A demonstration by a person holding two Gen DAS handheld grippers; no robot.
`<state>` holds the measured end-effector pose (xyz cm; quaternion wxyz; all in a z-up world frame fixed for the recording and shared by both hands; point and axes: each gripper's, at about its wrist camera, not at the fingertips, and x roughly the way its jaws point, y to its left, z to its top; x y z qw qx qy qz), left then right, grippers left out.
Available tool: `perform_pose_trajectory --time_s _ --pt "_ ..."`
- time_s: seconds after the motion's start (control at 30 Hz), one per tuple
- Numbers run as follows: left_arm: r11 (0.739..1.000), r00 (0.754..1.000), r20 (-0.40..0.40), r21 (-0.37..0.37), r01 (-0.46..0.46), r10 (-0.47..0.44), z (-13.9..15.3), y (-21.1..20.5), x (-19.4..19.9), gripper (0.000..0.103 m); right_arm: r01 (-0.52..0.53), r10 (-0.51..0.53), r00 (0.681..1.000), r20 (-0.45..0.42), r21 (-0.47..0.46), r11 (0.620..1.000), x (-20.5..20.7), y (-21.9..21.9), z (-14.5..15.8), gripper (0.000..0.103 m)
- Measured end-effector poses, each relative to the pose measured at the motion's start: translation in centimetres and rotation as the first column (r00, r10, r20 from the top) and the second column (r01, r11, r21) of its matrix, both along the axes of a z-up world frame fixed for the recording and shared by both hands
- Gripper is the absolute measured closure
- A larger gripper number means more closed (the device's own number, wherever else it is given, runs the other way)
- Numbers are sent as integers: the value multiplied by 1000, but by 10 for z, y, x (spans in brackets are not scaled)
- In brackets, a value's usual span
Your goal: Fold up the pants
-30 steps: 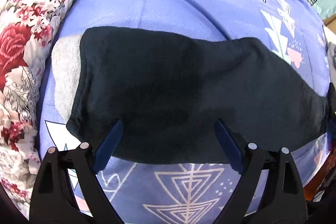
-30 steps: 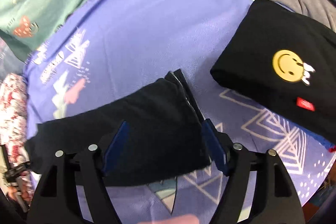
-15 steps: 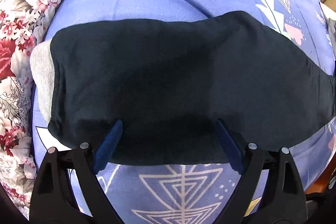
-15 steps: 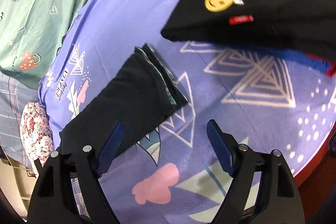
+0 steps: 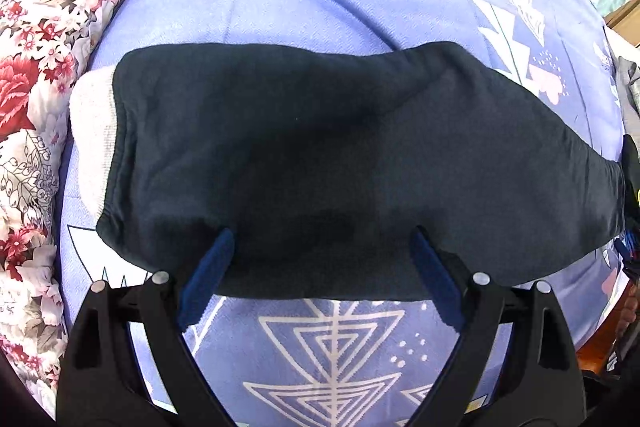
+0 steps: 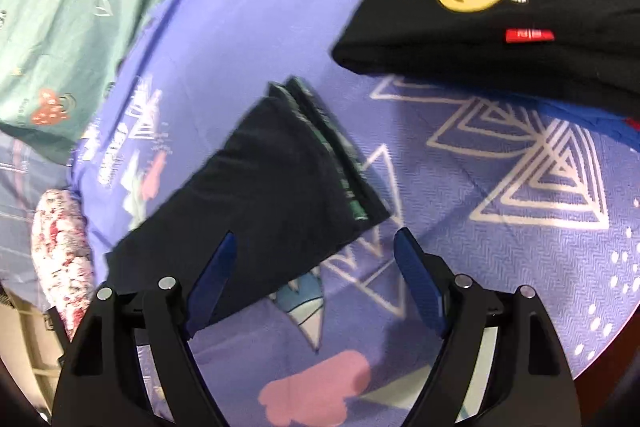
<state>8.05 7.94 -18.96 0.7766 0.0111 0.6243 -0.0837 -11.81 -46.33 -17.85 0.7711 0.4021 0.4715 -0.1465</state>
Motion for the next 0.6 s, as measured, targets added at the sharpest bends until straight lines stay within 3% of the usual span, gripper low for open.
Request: perform_pose_trajectory --time_s 0.2,0.27,0.33,0.4,0.53,0.6 --pt "1000 1000 -12 -7 -21 21 0 13 -5 13 16 -17 1000 -6 -71 997 25 6 -5 25" --pt "1000 1000 -12 0 -23 23 1 14 -2 13 24 -26 999 -32 -70 997 31 6 -11 65" --pt "999 999 -11 -6 -35 35 2 17 -2 13 63 -64 998 -21 -40 997 28 4 -13 69" --pt "999 999 -12 -14 -46 46 2 21 -3 13 71 -71 997 0 27 997 27 5 -15 82" --pt "999 999 -14 -19 -46 46 7 27 -4 13 62 -77 992 97 144 988 29 5 5 84" --pt "998 999 -4 -35 -44 44 14 32 -5 13 5 -27 988 154 142 990 37 14 27 84"
